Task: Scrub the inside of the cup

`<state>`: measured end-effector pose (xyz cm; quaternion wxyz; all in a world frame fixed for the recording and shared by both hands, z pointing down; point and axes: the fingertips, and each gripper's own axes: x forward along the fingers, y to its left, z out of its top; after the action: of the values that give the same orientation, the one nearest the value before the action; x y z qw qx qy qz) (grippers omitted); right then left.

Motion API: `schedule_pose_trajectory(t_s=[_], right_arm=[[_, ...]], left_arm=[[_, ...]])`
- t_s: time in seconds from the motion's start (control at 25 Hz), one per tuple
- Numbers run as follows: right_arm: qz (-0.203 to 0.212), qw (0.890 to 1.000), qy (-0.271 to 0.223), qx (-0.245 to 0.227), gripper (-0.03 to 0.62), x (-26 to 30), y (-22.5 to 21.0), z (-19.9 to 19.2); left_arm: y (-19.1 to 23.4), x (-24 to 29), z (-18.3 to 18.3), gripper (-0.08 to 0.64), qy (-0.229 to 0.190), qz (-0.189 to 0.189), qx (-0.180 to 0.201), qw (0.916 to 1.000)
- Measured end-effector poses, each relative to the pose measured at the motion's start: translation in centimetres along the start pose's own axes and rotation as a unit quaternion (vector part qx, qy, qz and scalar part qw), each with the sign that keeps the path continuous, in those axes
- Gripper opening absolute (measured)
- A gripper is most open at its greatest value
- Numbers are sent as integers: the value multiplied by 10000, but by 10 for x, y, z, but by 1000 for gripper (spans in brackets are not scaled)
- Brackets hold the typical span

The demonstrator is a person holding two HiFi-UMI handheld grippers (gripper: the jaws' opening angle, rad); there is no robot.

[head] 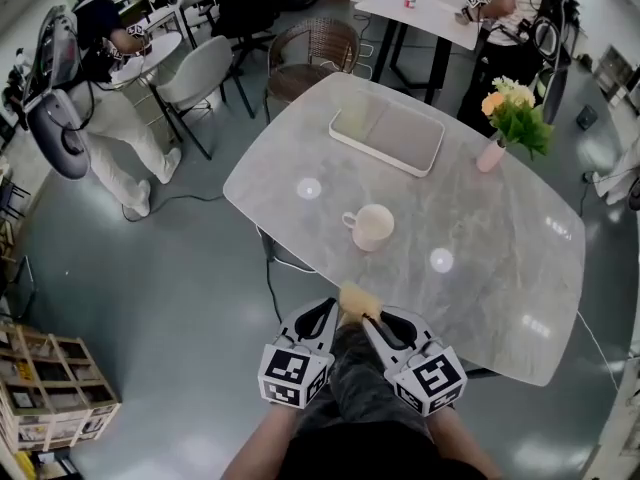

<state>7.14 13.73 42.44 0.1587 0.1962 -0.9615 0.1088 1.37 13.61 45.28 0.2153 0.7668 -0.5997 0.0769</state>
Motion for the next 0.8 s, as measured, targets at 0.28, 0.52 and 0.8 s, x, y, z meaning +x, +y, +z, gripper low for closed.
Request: schedule_pose_trajectory(t_s=[0.28, 0.52, 0.8], right_arm=[[-219, 9994, -208, -141, 60, 42, -56, 46], [-667, 9978, -1, 67, 60, 47, -111, 42], [-915, 9951, 297, 217, 60, 61, -152, 38]], left_arm=[[40, 48, 57, 14, -77, -43, 320, 9994], [44, 99, 68, 14, 104, -381, 449, 9982], [55, 139, 74, 15, 477, -996, 499, 9926]])
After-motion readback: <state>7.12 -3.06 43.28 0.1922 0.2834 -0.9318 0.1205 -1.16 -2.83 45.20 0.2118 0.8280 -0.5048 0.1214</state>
